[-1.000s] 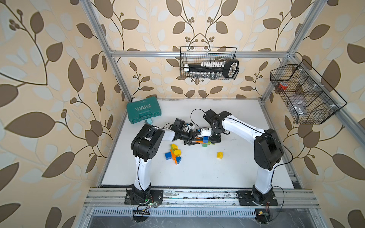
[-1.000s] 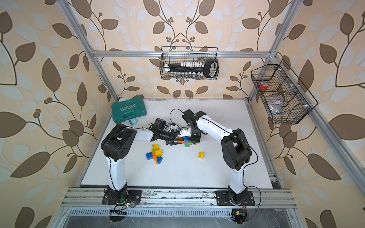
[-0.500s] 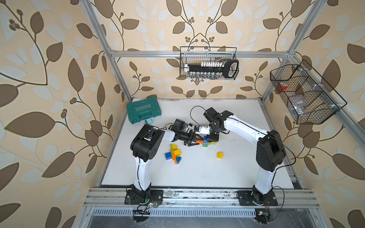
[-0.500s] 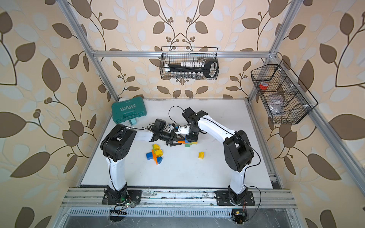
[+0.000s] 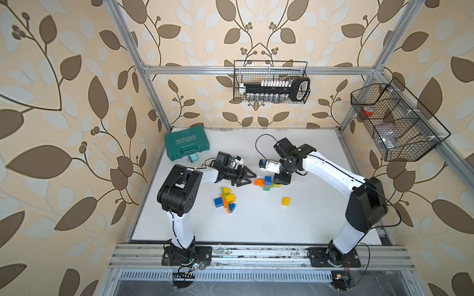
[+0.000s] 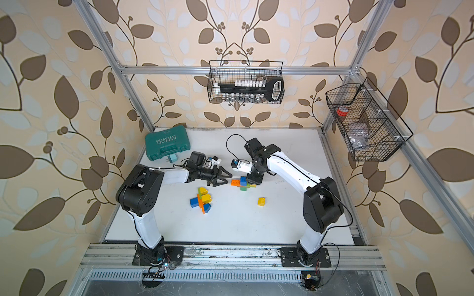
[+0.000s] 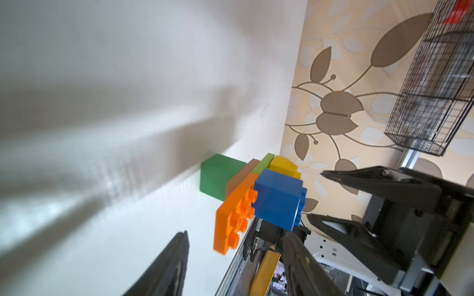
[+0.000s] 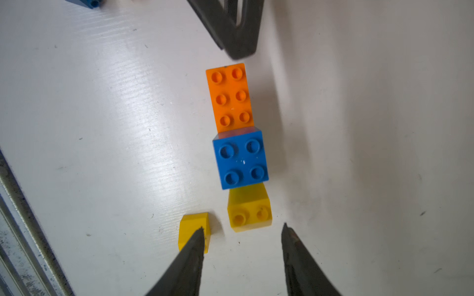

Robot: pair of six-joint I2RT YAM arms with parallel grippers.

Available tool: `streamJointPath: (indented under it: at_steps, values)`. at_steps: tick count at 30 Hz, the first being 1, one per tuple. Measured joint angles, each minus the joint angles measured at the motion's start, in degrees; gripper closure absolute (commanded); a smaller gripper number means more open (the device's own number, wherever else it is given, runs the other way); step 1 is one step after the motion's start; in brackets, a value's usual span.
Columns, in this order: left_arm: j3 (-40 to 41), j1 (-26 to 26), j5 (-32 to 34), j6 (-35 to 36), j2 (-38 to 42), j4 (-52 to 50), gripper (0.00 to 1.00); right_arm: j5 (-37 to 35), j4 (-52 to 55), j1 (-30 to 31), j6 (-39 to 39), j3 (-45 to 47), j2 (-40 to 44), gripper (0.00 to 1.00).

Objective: Assemble a fork with lego
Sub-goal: Assemble the lego brick with the lego brick, then pick up the lego brick from the center of the board.

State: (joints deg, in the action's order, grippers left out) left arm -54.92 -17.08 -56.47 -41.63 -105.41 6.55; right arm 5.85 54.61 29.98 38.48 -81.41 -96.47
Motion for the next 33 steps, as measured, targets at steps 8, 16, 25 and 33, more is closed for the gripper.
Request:
streamJointPath:
  at_steps: [8, 16, 25, 33]
  values:
    - [-0.39, 1.40, 4.92, 13.70, 13.27, -14.47, 0.28, -1.03, -5.86, -4.79, -12.83, 8.28, 11.76, 0.00]
    - [-4.07, -5.75, 10.19, 28.37, 19.89, -26.62, 0.24, -2.40, -14.95, -9.03, -33.09, 17.57, 27.12, 0.00]
    - [-5.90, -21.79, 19.34, 41.42, 19.71, -32.52, 0.28, 7.52, -17.05, -22.53, -48.09, 25.09, 34.05, 0.01]
    - [-16.35, -31.95, 28.33, 48.85, 7.61, -32.48, 0.30, 15.37, -17.18, -29.14, -56.06, 27.43, 35.04, 0.01]
